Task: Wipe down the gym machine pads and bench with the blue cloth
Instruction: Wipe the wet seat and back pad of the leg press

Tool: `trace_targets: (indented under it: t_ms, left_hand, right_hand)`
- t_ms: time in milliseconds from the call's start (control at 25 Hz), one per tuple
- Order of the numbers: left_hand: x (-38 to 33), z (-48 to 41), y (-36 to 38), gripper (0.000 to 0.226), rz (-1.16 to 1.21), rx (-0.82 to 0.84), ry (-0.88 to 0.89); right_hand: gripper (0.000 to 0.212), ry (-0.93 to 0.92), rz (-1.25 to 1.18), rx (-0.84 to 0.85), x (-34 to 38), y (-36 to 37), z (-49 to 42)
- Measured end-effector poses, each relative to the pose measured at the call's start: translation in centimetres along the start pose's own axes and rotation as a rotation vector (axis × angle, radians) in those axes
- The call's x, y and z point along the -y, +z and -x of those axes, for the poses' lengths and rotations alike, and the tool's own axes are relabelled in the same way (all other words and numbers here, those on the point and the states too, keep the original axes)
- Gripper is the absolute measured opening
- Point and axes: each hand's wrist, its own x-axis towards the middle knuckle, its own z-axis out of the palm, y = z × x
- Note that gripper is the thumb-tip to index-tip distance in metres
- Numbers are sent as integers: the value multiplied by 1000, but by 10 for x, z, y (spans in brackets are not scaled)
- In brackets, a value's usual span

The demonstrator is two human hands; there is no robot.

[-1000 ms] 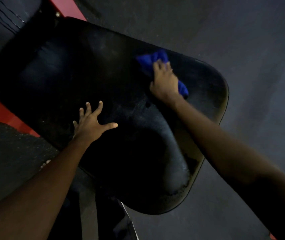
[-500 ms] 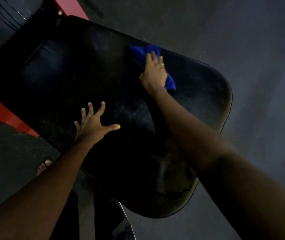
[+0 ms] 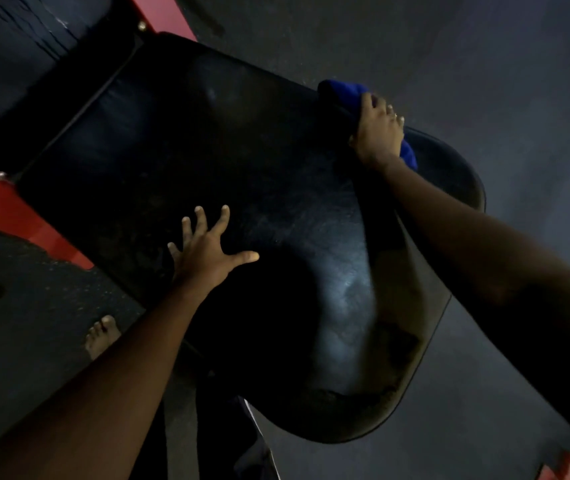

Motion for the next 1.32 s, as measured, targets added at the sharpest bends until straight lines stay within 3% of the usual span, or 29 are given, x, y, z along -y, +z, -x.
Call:
trace_targets:
  t_ms: [80, 160, 360, 440, 600, 800, 920, 1000, 1080, 1200, 1320]
  left_hand:
    - [1, -1, -4, 108, 22, 37, 7]
    - [-2, -1, -5, 108, 19, 61, 26]
    - [-1, 1, 4, 106, -48, -45, 14]
    - [1, 1, 4, 107, -47, -50, 28]
    - [4, 7, 0, 109, -42, -59, 81]
    - [81, 14, -14, 123, -14, -89, -115]
    - [117, 27, -19, 124, 41, -119, -70]
    - [124, 32, -21, 124, 23, -96, -47]
    - [126, 30, -23, 125, 29, -40, -54]
    - [126, 27, -24, 128, 23, 0, -78]
    - [128, 25, -27, 129, 45, 12, -67]
  right_hand:
    - [76, 19, 6, 12, 32, 15, 7]
    - [76, -76, 11, 46, 69, 31, 35]
    - [75, -651, 25, 204, 134, 60, 103]
    - [72, -560, 78, 92, 123, 43, 60]
    - [67, -133, -95, -6, 109, 25, -7]
    - [66, -325, -154, 54, 175, 62, 97]
    - [72, -583, -157, 213, 186, 78, 188]
    - [75, -704, -113, 240, 174, 73, 192]
    - [75, -621, -72, 177, 165, 64, 149]
    - [65, -255, -158, 74, 170, 53, 93]
    - [67, -227, -204, 86, 208, 66, 140]
